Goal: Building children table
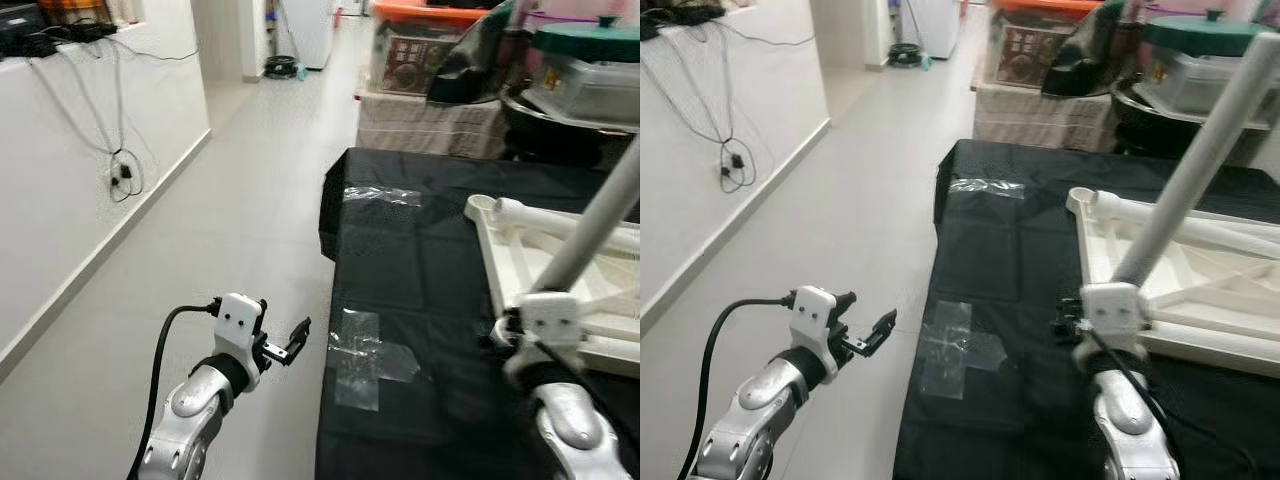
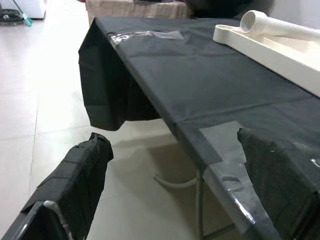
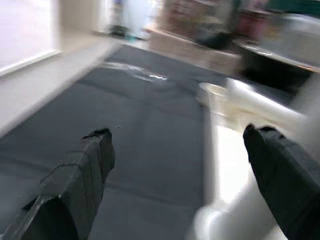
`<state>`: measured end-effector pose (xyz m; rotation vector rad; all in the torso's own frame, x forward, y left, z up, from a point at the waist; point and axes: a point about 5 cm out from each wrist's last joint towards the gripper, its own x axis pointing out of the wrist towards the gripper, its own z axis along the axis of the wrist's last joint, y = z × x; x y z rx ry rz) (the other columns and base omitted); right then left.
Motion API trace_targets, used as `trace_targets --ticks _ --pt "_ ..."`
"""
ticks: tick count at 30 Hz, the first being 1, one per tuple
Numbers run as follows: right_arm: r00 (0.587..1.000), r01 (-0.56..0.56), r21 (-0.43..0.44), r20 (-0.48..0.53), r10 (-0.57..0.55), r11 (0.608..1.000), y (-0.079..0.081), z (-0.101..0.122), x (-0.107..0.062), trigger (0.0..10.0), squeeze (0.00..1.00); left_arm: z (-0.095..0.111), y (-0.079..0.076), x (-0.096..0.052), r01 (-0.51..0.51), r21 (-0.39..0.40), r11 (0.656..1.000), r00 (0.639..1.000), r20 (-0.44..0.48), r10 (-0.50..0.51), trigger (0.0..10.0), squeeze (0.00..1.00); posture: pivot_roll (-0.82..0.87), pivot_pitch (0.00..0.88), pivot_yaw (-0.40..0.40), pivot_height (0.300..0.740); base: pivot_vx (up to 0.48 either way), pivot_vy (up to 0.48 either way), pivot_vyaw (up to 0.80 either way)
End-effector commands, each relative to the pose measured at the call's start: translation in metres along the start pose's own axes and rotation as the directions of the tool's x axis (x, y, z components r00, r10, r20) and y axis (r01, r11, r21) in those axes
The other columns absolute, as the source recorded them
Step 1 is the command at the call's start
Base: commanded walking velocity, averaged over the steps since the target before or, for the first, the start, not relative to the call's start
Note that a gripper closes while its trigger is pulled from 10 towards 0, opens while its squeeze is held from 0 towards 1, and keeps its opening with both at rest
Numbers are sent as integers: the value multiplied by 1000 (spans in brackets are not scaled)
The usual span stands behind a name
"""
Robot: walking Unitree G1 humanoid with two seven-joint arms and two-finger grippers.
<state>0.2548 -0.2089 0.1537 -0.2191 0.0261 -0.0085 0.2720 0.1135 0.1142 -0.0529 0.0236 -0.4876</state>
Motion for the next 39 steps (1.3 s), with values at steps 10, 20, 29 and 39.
trace_targets --ticks 10,20,29,39 --pt "935 -340 113 -62 348 934 63 4 34 10000 0 3 9 -1 -55 18 998 998 21 55 10000 0 37 0 -72 740 0 0 0" --pt "992 -128 92 10 127 988 65 24 82 10000 0 11 12 -3 -93 -9 996 993 77 93 10000 0 69 0 -73 740 52 0 0" --pt "979 -198 84 70 192 977 84 33 86 10000 0 19 20 -7 -134 -13 991 985 110 135 10000 0 77 0 -73 740 171 0 0" --pt "987 -158 114 57 152 981 83 24 91 10000 0 16 26 -13 -181 -18 983 979 87 182 10000 0 77 0 -71 740 0 0 -160"
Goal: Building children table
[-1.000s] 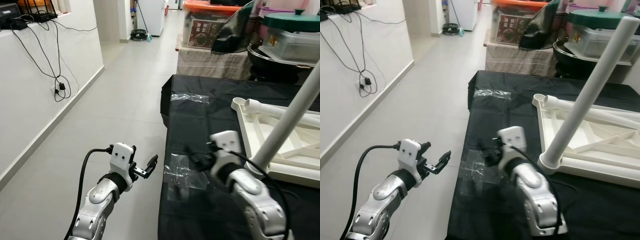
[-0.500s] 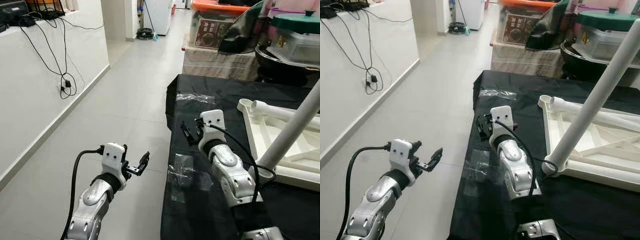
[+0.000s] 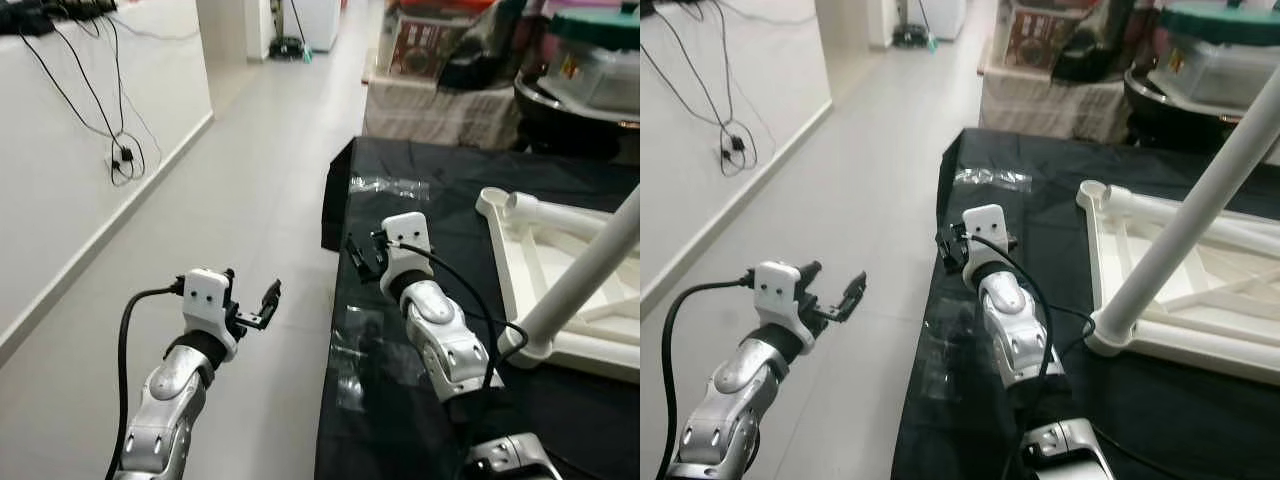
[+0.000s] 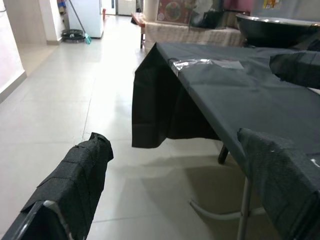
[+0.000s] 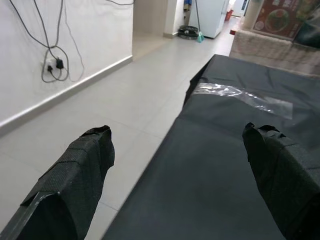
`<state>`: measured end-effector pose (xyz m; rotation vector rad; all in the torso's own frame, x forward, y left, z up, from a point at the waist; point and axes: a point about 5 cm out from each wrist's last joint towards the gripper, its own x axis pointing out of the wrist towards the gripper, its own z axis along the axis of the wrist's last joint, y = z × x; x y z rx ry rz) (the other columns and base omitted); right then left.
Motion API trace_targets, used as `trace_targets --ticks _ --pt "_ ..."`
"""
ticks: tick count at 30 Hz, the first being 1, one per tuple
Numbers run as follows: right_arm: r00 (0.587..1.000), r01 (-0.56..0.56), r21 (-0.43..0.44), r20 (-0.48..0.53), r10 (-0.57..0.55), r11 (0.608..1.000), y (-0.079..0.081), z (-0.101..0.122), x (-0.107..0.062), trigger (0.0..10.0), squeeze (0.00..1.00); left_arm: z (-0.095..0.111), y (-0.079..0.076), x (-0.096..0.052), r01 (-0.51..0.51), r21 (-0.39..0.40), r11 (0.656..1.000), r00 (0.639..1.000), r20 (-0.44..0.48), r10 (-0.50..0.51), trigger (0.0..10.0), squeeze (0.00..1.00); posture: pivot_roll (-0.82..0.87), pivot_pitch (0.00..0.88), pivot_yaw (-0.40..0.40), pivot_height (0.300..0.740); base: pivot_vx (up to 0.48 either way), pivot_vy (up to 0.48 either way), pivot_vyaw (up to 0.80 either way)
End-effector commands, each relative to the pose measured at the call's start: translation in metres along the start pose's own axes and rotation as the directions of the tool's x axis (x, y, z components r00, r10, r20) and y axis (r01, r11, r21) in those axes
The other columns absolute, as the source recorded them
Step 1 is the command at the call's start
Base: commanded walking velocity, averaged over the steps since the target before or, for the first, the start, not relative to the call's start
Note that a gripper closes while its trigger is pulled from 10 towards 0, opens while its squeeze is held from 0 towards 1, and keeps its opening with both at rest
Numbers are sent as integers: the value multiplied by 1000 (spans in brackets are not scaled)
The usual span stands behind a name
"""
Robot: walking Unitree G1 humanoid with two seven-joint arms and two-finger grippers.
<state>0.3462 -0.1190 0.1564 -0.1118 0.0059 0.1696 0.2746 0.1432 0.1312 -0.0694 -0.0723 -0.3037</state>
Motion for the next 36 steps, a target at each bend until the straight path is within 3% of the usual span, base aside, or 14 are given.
trace_targets --ticks 1,15,20,27,36 --pt "1000 24 21 6 -25 999 -5 -1 0 10000 0 -1 0 -2 -1 -27 1000 1000 -12 0 10000 0 78 0 -71 740 0 0 -800" --pt "998 56 31 9 -56 998 -9 -2 3 10000 0 1 2 -1 6 -19 1000 1000 -11 -7 10000 0 72 0 -69 740 0 449 -779" --pt "996 84 38 -25 -83 996 -10 -4 4 10000 0 4 3 -1 -3 -4 1000 1000 2 3 10000 0 74 0 -70 740 0 0 0" --pt "996 64 78 54 -68 995 0 31 10 10000 0 6 3 -1 4 -3 1000 1000 13 -4 10000 0 67 0 -61 740 0 0 0" --pt "998 65 95 -9 -64 993 0 16 6 10000 0 5 -1 3 17 5 1000 1000 8 -17 10000 0 67 0 -58 740 0 0 0"
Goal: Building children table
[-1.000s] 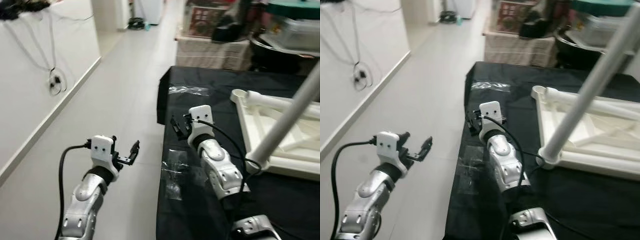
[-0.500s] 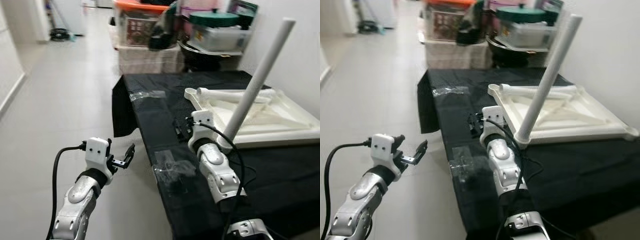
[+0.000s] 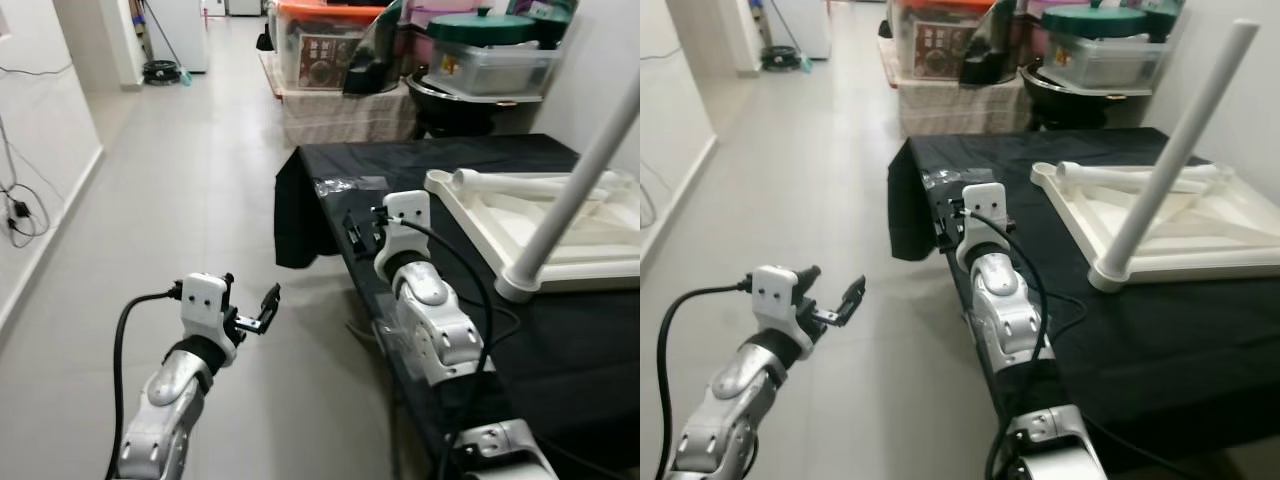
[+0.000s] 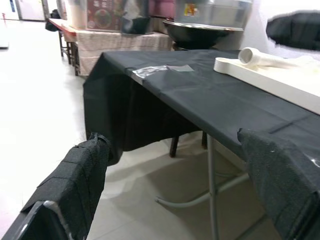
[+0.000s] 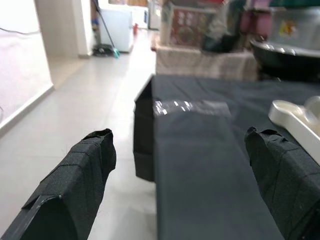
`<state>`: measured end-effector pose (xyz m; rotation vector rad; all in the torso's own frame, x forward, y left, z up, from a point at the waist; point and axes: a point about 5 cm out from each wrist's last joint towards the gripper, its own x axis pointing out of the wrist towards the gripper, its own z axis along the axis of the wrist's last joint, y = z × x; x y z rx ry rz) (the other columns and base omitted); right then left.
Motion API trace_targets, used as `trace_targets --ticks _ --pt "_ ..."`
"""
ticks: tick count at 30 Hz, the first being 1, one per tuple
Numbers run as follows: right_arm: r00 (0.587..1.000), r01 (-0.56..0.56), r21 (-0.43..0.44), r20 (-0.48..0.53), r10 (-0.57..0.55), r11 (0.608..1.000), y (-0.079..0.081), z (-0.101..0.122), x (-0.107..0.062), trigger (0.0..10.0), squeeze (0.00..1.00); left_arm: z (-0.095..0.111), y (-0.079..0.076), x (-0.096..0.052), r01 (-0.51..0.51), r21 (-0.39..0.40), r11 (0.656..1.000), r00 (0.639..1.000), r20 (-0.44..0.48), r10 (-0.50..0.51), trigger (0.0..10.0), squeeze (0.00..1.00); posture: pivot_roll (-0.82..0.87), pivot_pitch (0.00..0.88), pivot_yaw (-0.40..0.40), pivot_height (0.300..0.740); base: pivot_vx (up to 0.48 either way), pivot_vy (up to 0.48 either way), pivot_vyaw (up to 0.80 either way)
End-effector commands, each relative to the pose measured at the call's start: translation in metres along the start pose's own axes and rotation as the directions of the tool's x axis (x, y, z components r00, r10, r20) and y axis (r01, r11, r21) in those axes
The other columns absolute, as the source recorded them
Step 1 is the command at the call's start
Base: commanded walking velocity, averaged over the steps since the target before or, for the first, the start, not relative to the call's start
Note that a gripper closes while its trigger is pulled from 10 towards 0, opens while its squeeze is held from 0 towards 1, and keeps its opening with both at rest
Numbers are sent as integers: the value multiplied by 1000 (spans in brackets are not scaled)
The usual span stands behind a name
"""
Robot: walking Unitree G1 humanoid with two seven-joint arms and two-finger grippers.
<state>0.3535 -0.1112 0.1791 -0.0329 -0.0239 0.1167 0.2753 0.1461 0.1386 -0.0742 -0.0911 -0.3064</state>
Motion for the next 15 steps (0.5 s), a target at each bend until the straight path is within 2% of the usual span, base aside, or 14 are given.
trace_targets --ticks 1,3,7,12,15 --pt "999 1 24 -44 0 1000 -4 -9 -3 10000 0 -3 -3 2 17 11 1000 1000 -14 -17 10000 0 65 0 -56 740 0 0 0" --pt "999 -15 28 -47 17 999 -2 -10 -5 10000 0 -3 -4 2 19 12 1000 1000 -16 -19 10000 0 65 0 -56 740 0 -255 0" --pt "990 -119 25 -68 120 993 5 -12 -7 10000 0 -4 -4 2 21 29 999 999 -26 -21 10000 0 67 0 -59 740 0 -454 0" --pt "985 -155 10 -72 155 988 6 -12 -8 10000 0 -4 -4 2 22 28 999 999 -26 -22 10000 0 71 0 -64 740 0 -454 0" --pt "974 -214 -14 -75 212 977 9 -11 -8 10000 0 -5 -4 1 22 31 999 999 -29 -21 10000 0 74 0 -66 740 0 -451 0"
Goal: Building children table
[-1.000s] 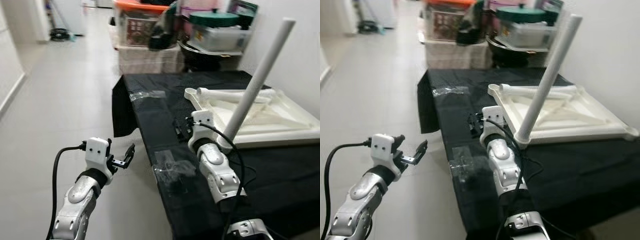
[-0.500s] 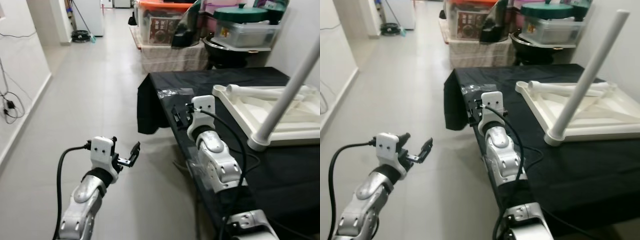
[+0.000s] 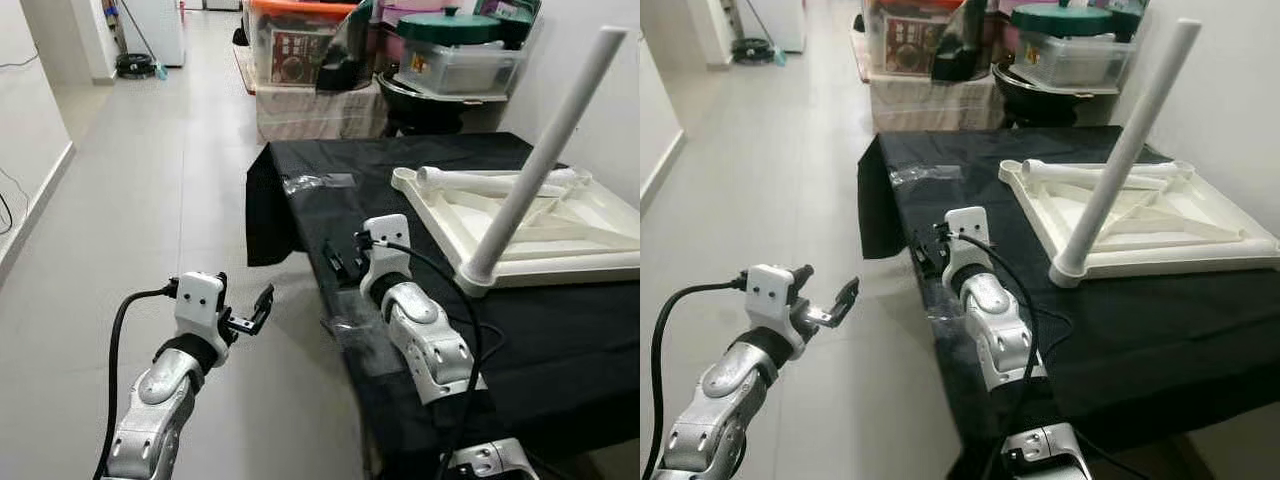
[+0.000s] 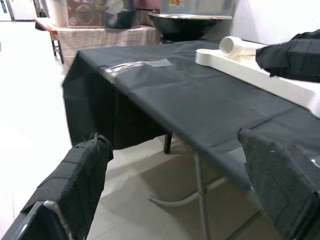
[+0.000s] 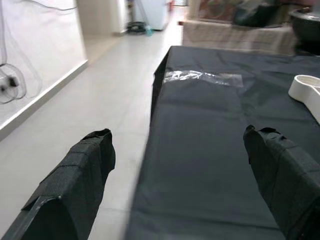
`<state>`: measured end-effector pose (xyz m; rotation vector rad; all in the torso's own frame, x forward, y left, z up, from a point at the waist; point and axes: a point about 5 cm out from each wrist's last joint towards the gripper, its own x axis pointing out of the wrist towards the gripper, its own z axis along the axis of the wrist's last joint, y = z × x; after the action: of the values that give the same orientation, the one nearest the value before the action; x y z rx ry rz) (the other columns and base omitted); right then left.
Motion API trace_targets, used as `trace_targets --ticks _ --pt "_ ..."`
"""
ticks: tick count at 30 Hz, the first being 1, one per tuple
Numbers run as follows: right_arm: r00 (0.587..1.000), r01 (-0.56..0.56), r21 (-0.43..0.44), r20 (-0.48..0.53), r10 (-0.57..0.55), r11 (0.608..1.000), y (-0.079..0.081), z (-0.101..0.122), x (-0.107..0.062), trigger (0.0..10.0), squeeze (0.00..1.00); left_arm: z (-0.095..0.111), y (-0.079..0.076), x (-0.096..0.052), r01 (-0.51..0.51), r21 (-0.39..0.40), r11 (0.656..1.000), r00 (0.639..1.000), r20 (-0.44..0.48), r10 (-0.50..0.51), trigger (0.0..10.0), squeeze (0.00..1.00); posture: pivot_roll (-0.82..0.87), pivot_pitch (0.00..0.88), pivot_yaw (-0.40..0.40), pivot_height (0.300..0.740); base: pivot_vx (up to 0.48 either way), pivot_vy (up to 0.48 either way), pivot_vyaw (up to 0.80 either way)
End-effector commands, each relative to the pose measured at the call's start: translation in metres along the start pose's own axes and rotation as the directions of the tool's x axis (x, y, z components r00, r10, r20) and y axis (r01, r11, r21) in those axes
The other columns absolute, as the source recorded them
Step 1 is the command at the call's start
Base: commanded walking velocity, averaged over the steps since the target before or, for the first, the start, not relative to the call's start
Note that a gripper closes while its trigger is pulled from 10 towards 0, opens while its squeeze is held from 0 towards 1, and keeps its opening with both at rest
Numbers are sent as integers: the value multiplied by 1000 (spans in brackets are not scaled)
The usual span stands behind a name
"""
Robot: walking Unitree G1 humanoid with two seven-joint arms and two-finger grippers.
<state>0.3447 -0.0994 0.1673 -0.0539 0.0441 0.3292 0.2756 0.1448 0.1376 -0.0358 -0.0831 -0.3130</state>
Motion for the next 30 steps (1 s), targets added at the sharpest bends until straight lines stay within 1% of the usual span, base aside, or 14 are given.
trace_targets --ticks 1,6,9,11,13,15,16,17,18,25,27,28,29,30 --pt "1000 -20 -16 -10 20 1000 -3 0 -1 10000 0 -4 -3 1 13 -4 1000 1000 -16 -13 10000 0 74 0 -66 740 0 -450 0" --pt "999 -40 -37 -8 40 999 -4 2 -1 10000 0 -5 -4 0 11 -4 1000 1000 -18 -11 10000 0 76 0 -69 740 0 -454 0" --pt "993 -115 -54 -10 115 992 -5 2 -4 10000 0 -5 -6 0 13 -4 1000 1000 -19 -13 10000 0 77 0 -69 740 0 -454 0" --pt "966 -258 -71 -52 255 963 -2 -3 -11 10000 0 -5 -6 0 13 -4 1000 1000 -18 -13 10000 0 75 0 -67 740 0 -454 0" --pt "908 -416 -90 -95 408 905 1 -8 -23 10000 0 -5 -7 1 12 -9 1000 1000 -15 -12 10000 0 73 0 -67 740 0 -454 0" --pt "873 -484 -107 -128 471 869 -3 -12 -32 10000 0 -5 -7 1 14 -11 1000 1000 -14 -14 10000 0 71 0 -66 740 0 -454 0" --pt "873 -484 -107 -128 471 869 -3 -12 -32 10000 0 -5 -7 1 14 -11 1000 1000 -14 -14 10000 0 71 0 -66 740 0 -454 0" --pt "880 -470 -117 -140 454 875 -12 -13 -32 10000 0 -5 -7 1 15 -11 1000 1000 -15 -15 10000 0 68 0 -65 740 0 -458 0" --pt "908 -411 -142 -154 390 900 -28 -11 -29 10000 0 -6 -7 2 16 -12 1000 1000 -16 -16 10000 0 68 0 -65 740 0 -458 0" --pt "948 -296 -218 -183 259 930 -56 -7 -23 10000 0 -6 -8 2 18 -13 1000 1000 -17 -18 10000 0 64 0 -62 740 0 -459 0" --pt "987 -116 -250 -136 84 961 -73 1 -15 10000 0 -7 -7 2 1 -29 1000 1000 -14 -1 10000 0 64 0 -62 740 0 0 0" --pt "987 -116 -250 -136 84 961 -73 1 -15 10000 0 -7 -7 2 1 -29 1000 1000 -14 -1 10000 0 64 0 -62 740 0 0 0" --pt "993 -29 -219 -120 3 975 -81 4 -12 10000 0 -7 -6 2 -2 -32 999 1000 -16 2 10000 0 67 0 -62 740 0 0 0" --pt "993 -35 -210 -122 9 977 -79 4 -10 10000 0 -7 -6 2 -2 -28 1000 1000 -17 2 10000 0 70 0 -61 740 0 0 0"
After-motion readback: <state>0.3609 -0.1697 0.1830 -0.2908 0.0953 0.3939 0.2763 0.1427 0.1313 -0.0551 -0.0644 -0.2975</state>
